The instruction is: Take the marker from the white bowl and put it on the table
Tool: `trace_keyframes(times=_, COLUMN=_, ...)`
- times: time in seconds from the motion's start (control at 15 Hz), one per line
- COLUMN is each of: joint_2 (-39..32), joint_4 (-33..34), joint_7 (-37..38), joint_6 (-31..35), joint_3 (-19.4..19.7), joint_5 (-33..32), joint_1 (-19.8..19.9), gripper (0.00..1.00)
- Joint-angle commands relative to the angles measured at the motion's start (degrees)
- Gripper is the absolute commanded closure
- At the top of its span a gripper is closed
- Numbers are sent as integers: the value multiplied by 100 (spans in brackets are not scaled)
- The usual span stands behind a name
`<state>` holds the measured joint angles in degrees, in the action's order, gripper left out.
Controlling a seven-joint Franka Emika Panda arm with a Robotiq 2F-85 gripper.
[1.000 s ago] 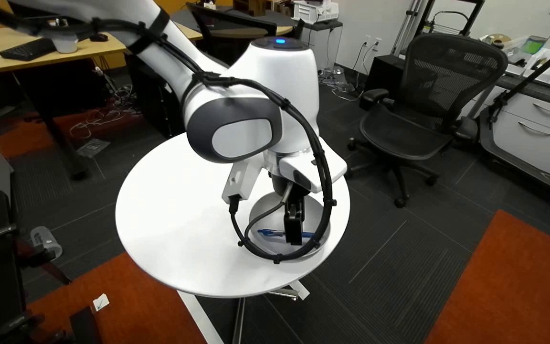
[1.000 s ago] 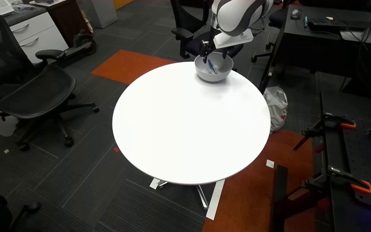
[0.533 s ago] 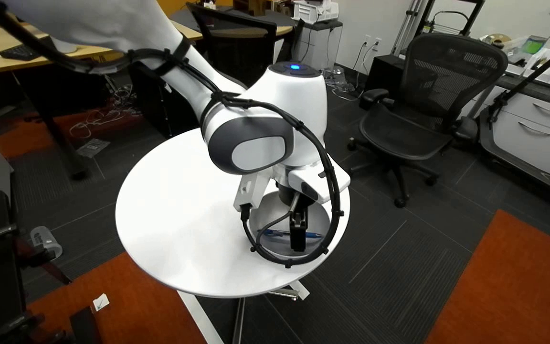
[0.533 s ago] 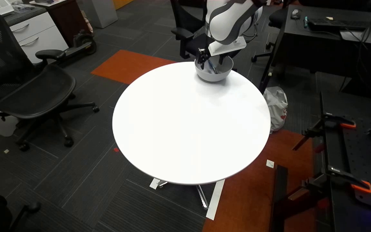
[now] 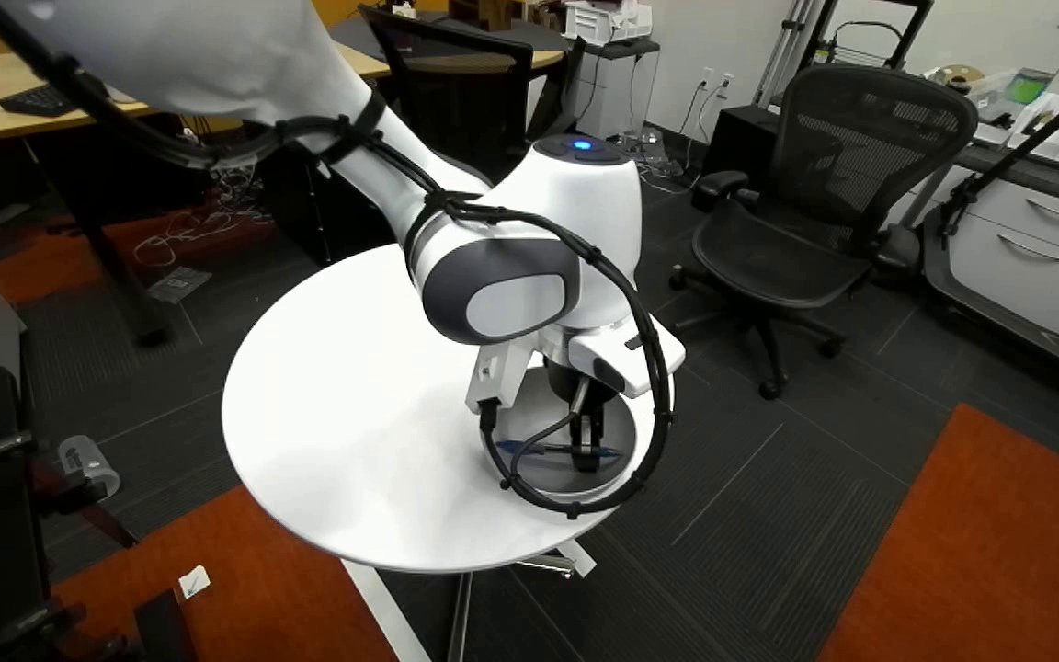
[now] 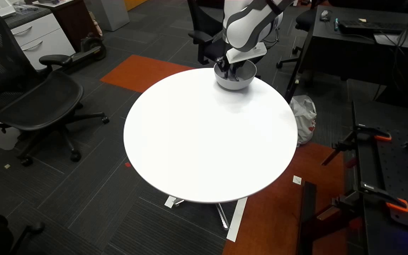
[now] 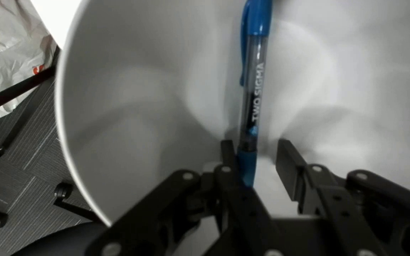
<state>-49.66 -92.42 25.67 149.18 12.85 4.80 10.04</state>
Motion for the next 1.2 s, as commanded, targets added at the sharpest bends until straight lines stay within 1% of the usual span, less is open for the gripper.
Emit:
trace_keyframes(times=0.0, joint_2=11, joint_4=146, joint_7=-29, joint_6=-246, joint_3=60, joint_5=143, joint_1=-33, gripper=95)
trace_keyframes(times=0.07, joint_2=47, joint_4=124, joint_7=0, joint_6=-246, joint_3=86, joint_5=135, joint_1=-53, gripper=100)
trace_keyframes(times=0.13, joint_2=145, joint_4=24, joint_7=35, joint_6=-208, joint_3=110, joint_5=134, joint_1=-85, gripper=100)
trace_keyframes(times=0.27, joint_2=423, joint_4=-265, joint_7=155, joint_6=-93, joint_3=178, joint_5=124, joint_1=-192, gripper=97)
trace_keyframes(times=0.47, joint_2=931, joint_4=-684, joint_7=353, joint_6=31, joint_3=346, joint_5=51, joint_1=-418, gripper=97)
trace_keyframes(times=0.67, joint_2=1547, joint_4=-1146, joint_7=626, joint_6=175, joint_3=637, joint_5=-131, joint_1=-810, gripper=97)
trace_keyframes(times=0.8, joint_2=1923, joint_4=-1397, joint_7=776, joint_6=234, joint_3=766, joint_5=-248, joint_1=-1049, gripper=97)
trace_keyframes(times=1.13, joint_2=2611, joint_4=-1861, joint_7=1272, joint_6=104, joint_3=577, joint_5=-340, joint_1=-1394, gripper=97)
